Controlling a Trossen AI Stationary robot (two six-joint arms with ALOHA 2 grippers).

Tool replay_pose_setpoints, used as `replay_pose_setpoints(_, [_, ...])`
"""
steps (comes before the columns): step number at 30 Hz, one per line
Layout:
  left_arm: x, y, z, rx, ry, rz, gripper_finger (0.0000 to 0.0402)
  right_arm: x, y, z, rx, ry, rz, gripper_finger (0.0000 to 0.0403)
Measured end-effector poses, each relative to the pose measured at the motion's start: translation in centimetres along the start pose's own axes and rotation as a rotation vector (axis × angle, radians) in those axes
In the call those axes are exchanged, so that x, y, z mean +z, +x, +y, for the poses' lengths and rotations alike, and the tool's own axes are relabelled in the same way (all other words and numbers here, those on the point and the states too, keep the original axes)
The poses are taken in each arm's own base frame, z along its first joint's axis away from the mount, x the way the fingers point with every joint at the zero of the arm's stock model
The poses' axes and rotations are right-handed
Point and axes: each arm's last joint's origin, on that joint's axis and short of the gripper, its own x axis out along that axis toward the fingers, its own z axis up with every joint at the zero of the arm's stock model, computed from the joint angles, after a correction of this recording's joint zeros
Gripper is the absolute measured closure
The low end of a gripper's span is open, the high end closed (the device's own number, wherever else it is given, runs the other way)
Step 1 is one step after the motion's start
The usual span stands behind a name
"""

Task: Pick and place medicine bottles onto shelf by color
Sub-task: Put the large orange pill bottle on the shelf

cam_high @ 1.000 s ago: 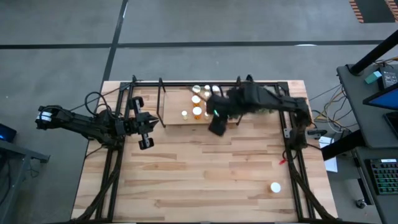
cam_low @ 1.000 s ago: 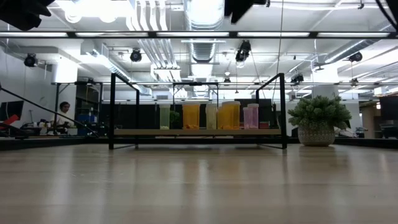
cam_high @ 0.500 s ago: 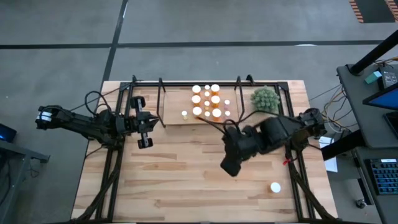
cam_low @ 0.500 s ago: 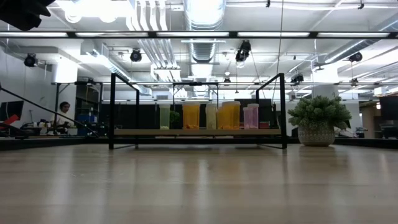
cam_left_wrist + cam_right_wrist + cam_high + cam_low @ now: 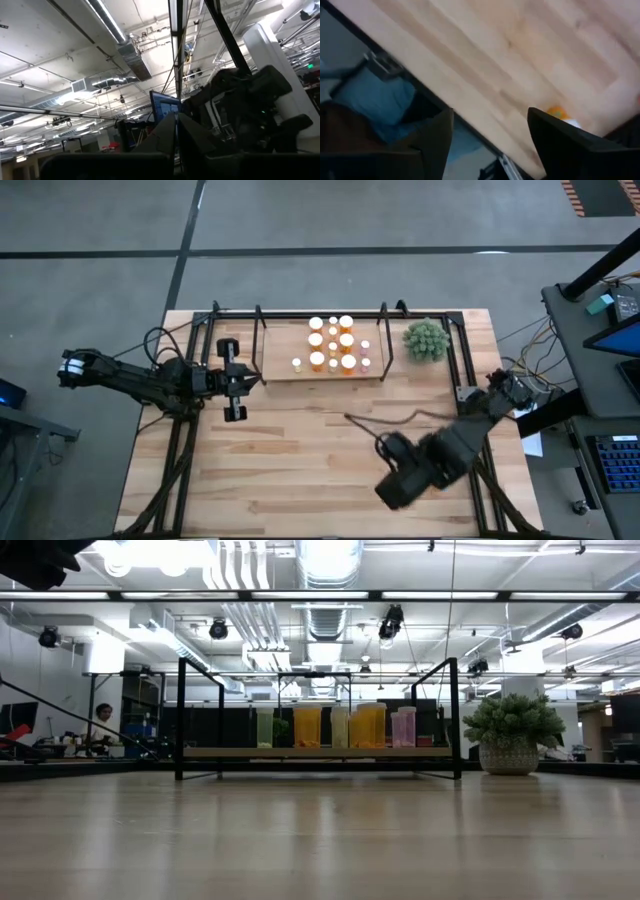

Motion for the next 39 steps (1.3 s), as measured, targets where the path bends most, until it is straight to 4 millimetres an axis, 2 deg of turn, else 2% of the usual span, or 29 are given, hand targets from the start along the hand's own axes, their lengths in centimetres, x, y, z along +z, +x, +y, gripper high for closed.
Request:
replay_pose_setpoints(8, [0.0,0.0,0.0,-0.003,-0.001,-0.002,0.0400,-4.7,3.6,-0.4,-0.081,0.049,0.087,0.0129])
replay_pose_setpoints(12, [0.0,0.0,-0.1,-0.005,-0.002,0.001,0.0400,-6.6,4.9,-1.8,-0.147,0.122,0.098,0.0132])
replay_pose_setpoints(17, [-0.1,-0.1,-0.1,-0.007,-0.001,0.004,0.0400,-8.3,5.7,-4.3,-0.191,0.218,0.082,0.0129])
replay_pose_setpoints(21, [-0.2,-0.1,-0.1,-0.007,0.001,0.005,0.0400,-9.1,6.4,-6.2,-0.179,0.274,0.074,0.0124])
replay_pose_setpoints(28, [-0.2,-0.1,-0.1,-0.007,0.002,0.005,0.0400,-9.3,9.5,-8.7,-0.140,0.347,0.086,0.0108])
replay_pose_setpoints(39, [-0.2,-0.1,-0.1,-0.007,0.003,0.005,0.0400,-9.0,12.8,-11.0,-0.156,0.363,0.088,0.0074])
